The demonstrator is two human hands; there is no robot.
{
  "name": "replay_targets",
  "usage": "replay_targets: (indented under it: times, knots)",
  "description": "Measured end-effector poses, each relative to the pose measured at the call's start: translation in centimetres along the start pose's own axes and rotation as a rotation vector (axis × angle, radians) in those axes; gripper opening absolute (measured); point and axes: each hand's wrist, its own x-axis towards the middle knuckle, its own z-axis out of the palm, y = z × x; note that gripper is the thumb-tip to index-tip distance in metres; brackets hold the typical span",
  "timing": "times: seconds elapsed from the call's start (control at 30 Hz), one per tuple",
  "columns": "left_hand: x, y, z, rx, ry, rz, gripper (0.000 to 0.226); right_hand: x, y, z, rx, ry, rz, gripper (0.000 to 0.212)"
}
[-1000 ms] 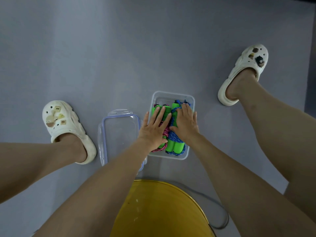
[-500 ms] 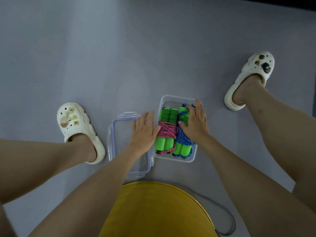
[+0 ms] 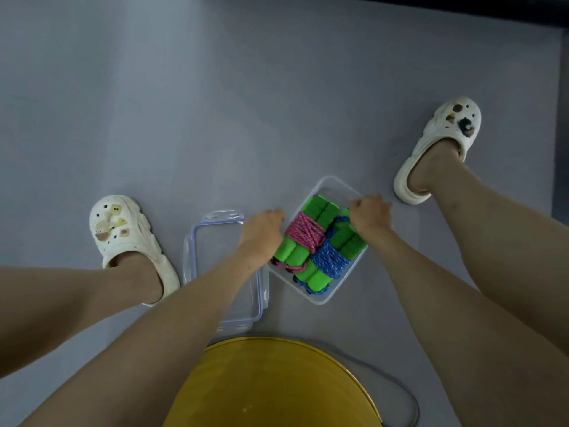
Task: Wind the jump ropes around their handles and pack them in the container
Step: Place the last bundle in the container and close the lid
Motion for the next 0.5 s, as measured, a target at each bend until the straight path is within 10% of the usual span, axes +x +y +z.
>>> replay_targets:
  times: [0.37, 0.5]
  knots:
    - [-1.2, -0.2, -0.2, -0.235, 0.158, -0.444, 0.037, -8.0, 0.3, 3.8, 0.667, -0.183, 0.585, 0.046]
    - [-1.9, -1.2, 1.0, -0.37, 0.066, -0.409, 0.046, -12.2, -2.5, 6.0, 0.899, -0.624, 0.586, 0.027]
